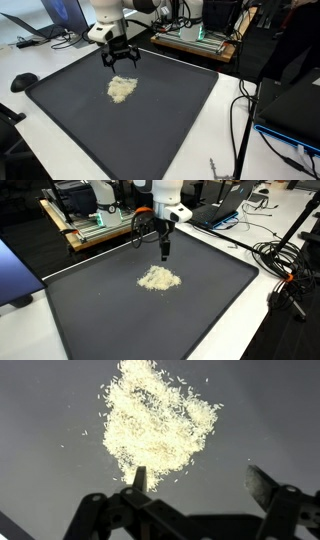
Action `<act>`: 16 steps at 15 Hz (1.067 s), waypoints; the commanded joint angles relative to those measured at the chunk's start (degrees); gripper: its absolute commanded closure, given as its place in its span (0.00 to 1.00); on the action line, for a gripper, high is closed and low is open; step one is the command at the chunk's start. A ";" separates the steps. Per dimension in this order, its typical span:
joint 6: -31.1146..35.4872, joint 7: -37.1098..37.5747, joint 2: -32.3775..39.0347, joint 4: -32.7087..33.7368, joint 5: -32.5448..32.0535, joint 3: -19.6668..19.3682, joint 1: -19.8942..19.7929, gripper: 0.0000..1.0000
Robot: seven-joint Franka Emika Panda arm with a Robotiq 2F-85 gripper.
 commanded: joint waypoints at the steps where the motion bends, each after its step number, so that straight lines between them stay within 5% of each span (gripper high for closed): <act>1: 7.22 1.73 -2.39 -5.91 1.37 -2.33 0.59 0.00; 8: 15.55 19.96 0.86 -6.57 -7.05 -9.81 5.66 0.00; 16: 14.52 27.17 4.24 -5.62 -9.22 -9.28 6.88 0.00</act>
